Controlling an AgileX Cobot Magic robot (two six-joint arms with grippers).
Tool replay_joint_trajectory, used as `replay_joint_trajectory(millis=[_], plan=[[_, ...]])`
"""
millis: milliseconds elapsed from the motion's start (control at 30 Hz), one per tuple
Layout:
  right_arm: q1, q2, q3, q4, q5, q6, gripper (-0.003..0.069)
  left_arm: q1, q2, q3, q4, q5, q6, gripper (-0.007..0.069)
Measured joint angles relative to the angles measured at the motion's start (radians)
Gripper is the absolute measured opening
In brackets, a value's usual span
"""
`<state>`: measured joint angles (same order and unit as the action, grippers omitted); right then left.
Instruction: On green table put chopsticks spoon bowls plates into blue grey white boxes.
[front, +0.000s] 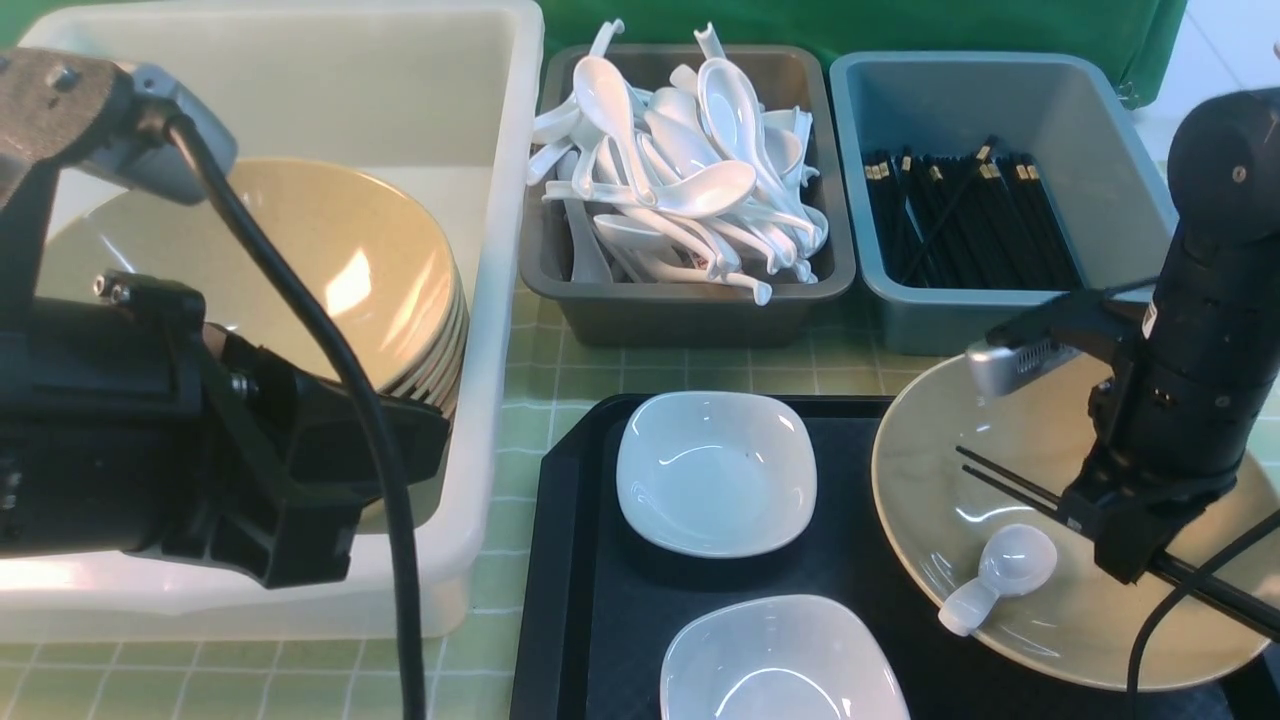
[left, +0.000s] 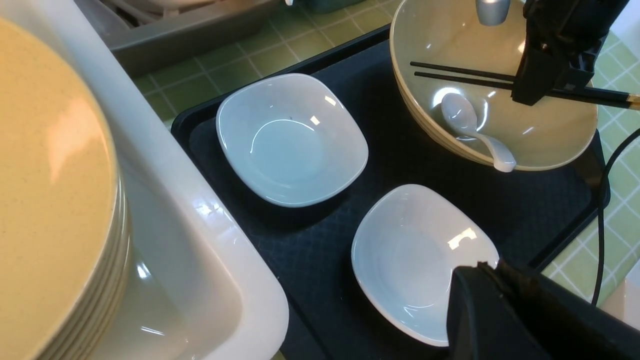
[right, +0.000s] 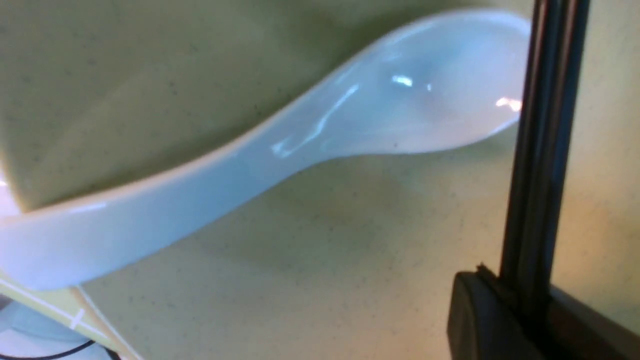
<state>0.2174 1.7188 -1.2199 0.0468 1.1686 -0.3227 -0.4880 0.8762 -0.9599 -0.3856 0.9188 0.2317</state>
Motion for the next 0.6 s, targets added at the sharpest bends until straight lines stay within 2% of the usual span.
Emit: replay_joint_trajectory(millis=[267,433,600], plan=[[-0.071,0.000,-0.057,0.130,0.000,-0.040,0.0063,0.000,0.000,0.000,0.000,-0.005,0.000,0.0000],[-0.155,0.000,-0.060,0.296,-0.001,-0.100,0.0063,0.000,0.000,0.000,-0.003,-0.010,0.009,0.0000],[-0.182,0.001,-0.069,0.342,-0.001,-0.099,0.0063,0.000,0.002,0.000,-0.004,-0.023,0.015,0.0000]])
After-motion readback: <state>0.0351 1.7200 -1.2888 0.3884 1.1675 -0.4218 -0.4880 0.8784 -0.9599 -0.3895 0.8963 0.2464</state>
